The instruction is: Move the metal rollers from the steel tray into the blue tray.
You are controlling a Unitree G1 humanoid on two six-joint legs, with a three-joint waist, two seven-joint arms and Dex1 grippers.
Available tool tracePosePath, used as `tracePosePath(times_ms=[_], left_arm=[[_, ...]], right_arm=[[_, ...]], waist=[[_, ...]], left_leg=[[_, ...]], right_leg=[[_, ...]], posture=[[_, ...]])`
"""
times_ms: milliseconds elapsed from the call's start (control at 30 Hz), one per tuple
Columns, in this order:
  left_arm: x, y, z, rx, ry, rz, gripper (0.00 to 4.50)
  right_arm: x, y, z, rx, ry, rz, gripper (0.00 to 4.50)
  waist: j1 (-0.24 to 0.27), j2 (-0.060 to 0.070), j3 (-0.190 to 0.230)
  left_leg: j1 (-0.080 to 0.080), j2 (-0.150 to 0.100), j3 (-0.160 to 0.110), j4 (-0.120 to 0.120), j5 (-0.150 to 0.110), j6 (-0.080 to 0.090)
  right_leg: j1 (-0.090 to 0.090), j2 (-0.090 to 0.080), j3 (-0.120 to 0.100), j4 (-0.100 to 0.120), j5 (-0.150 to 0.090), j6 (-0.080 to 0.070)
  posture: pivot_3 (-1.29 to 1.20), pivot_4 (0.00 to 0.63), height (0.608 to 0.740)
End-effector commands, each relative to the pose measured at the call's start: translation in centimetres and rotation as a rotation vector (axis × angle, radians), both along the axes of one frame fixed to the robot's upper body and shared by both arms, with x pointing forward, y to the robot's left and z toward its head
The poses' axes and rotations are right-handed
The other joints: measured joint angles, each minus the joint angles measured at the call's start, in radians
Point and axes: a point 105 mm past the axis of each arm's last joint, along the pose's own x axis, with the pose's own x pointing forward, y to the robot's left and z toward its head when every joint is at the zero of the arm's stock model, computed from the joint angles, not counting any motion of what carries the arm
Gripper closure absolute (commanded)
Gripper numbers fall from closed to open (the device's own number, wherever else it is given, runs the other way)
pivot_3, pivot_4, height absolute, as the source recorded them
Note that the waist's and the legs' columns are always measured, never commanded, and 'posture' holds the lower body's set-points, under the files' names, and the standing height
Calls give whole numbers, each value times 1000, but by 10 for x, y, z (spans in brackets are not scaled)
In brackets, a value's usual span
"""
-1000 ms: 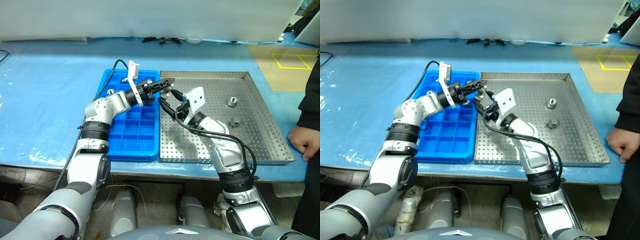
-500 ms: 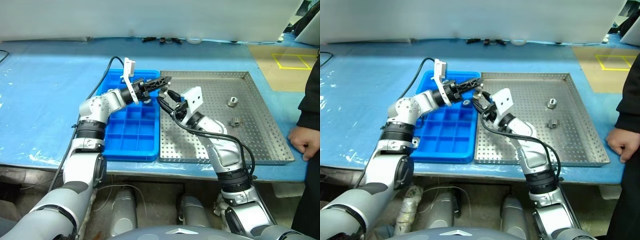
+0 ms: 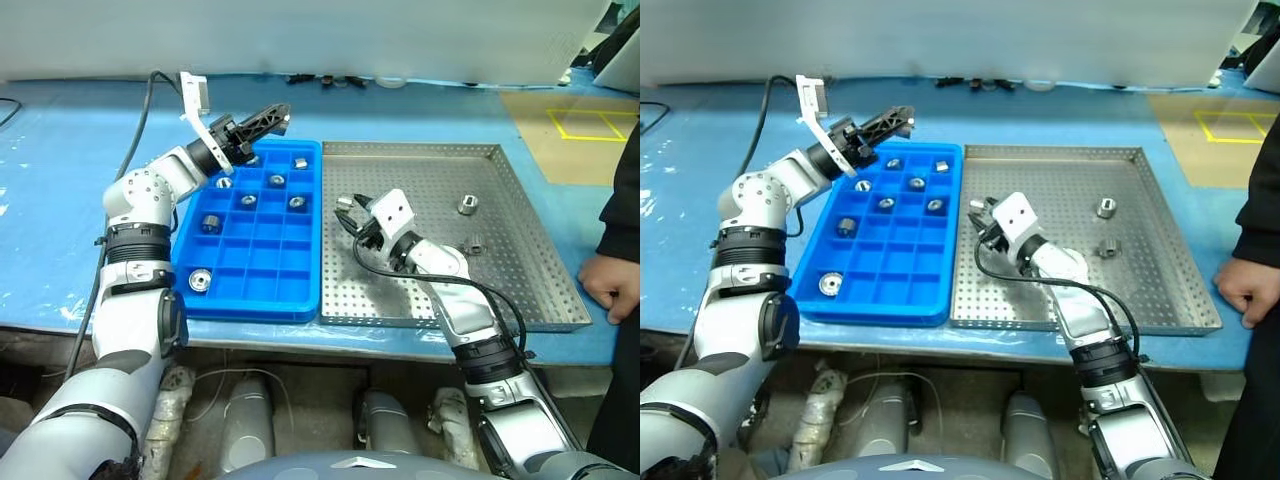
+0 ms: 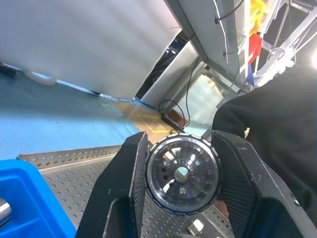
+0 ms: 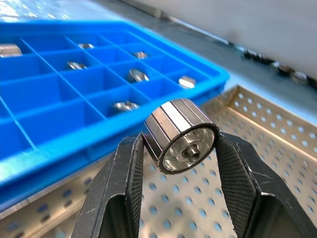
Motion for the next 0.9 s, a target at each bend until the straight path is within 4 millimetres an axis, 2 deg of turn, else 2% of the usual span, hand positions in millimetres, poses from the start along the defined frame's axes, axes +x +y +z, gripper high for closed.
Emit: tracePosePath(times_ms=[33,100,200,267,333,400,500,600,733,767,800,867,900], left_arm=[[-8,0,16,14,-73,-3,2770],[-14,0,19,34,-101,-11,2770],[-34,5,15,138,-174,-11,2770],[-44,8,7,198,-186,-19,2770],[-55,19,-11,316,-206,0,2770],[-58,31,-21,371,-198,33,2770],[-56,48,-24,396,-181,87,2770],[-56,54,-25,408,-176,105,2770],[-56,55,-28,420,-172,110,2770],[-57,56,-29,420,-169,109,2770],[-58,56,-30,421,-166,109,2770],[-60,60,-34,430,-151,113,2770],[-60,62,-36,429,-143,116,2770]], right_arm=[[1,-2,22,15,-91,-2,2684],[2,-8,23,13,-94,-21,2684],[8,-32,11,-15,-39,-111,2684],[7,-43,4,-10,-7,-144,2684],[-1,-53,-8,7,60,-157,2684],[-8,-56,-19,-3,105,-155,2684],[-12,-56,-29,-13,144,-148,2684],[-15,-48,-35,-28,169,-104,2684],[-10,-52,-38,-74,148,-132,2684],[-10,-51,-37,-61,152,-124,1941],[-11,-50,-37,-54,157,-118,1741],[-11,-48,-40,-43,189,-108,990],[-10,-49,-38,-42,182,-119,770]], waist=[[-1,0,0],[-2,0,0],[-2,0,0],[-3,0,0],[-3,0,0],[-3,0,0],[-3,0,0],[-3,0,0],[-2,0,0],[-2,0,0],[-2,0,0],[-3,0,0],[-3,0,0]], left_leg=[[0,0,0,0,0,0],[0,0,0,1,0,1],[0,1,0,1,0,1],[1,1,0,0,0,1],[1,1,0,0,-1,1],[3,2,0,-1,-1,1],[3,3,0,-1,-1,1],[5,1,1,-1,-1,1],[8,1,1,-1,-1,1],[7,1,1,-1,0,0],[7,1,1,-1,0,0],[6,1,1,-1,1,-2],[6,2,1,-1,1,-2]], right_leg=[[0,0,0,0,0,0],[0,0,0,0,0,0],[0,0,0,0,0,0],[0,0,0,0,0,0],[0,0,0,0,0,0],[1,1,0,0,0,0],[1,1,0,0,0,0],[2,1,0,0,0,0],[5,0,1,1,0,0],[5,0,1,1,0,0],[4,0,1,1,0,0],[4,0,1,1,0,0],[3,1,1,0,0,0]], posture=[[-132,150,740],[-133,150,740],[-137,150,740],[-136,150,740],[-129,150,740],[-124,150,740],[-117,150,740],[-113,150,740],[-104,150,740],[-103,150,740],[-103,150,740],[-104,150,740],[-103,150,740]])
